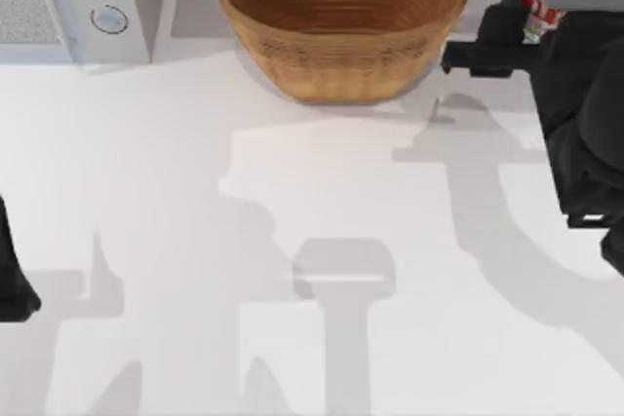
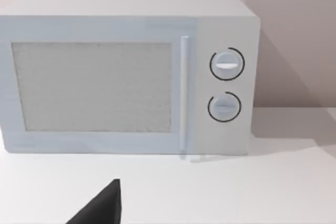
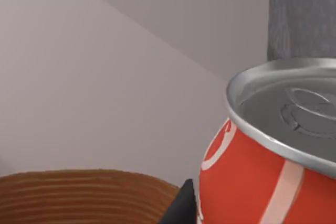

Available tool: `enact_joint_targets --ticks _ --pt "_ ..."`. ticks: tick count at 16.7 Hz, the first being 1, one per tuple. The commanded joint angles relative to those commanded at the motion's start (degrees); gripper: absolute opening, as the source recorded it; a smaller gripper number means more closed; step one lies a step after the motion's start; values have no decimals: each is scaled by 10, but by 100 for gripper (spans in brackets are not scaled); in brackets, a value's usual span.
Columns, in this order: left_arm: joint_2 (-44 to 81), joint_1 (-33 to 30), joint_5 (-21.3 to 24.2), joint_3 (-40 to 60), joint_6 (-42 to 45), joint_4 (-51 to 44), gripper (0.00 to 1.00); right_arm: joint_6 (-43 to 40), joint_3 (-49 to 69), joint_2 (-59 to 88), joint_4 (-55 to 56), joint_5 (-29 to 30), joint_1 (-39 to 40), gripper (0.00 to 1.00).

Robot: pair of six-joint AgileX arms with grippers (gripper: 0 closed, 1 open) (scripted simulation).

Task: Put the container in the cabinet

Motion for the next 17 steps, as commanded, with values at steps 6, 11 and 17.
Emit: enact_joint_targets --ticks 6,11,17 --pt "0 0 0 0 0 0 100 -7 -130 -283 -173 -123 -120 0" --pt "0 0 0 0 0 0 100 -16 -244 -530 -320 -229 -220 0" --pt "0 0 0 0 0 0 100 -18 -345 -761 -449 -326 -312 0"
